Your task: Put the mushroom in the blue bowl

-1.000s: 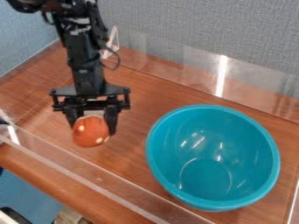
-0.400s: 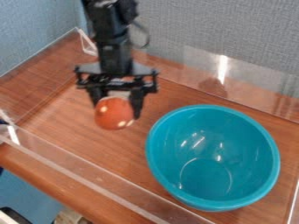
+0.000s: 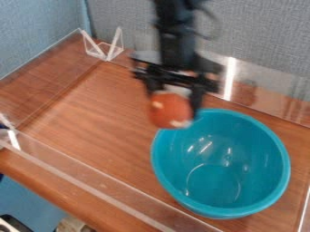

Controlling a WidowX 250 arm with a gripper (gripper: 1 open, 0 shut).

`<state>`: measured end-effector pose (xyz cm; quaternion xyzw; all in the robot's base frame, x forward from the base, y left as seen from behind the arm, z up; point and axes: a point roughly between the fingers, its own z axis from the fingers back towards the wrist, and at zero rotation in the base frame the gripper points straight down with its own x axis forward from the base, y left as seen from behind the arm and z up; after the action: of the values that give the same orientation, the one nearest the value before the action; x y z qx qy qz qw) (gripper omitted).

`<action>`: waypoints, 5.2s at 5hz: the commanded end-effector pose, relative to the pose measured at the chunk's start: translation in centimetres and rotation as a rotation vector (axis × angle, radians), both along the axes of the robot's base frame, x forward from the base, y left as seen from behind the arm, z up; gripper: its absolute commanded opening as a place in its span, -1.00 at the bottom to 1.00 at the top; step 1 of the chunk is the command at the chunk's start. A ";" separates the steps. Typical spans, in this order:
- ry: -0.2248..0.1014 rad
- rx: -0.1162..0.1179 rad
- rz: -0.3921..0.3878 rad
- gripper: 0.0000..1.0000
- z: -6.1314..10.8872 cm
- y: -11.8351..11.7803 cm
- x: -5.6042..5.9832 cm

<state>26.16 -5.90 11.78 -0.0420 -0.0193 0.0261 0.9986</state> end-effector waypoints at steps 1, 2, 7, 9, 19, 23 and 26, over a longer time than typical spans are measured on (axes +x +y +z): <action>-0.044 -0.008 -0.081 -1.00 0.2 -3.6 0.8; -0.080 -0.010 -0.091 -1.00 1.3 -3.4 0.6; -0.125 -0.012 -0.110 -1.00 1.4 -1.9 -0.5; -0.150 -0.014 -0.124 -1.00 1.2 -1.9 -0.5; -0.130 -0.035 -0.279 -1.00 -4.2 -5.4 -0.6; -0.161 -0.034 -0.298 1.00 -2.7 -6.0 -0.4; -0.221 -0.019 -0.294 1.00 1.9 -5.9 -0.3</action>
<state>25.37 -11.49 11.94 -0.0481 -0.0924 -0.1212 0.9871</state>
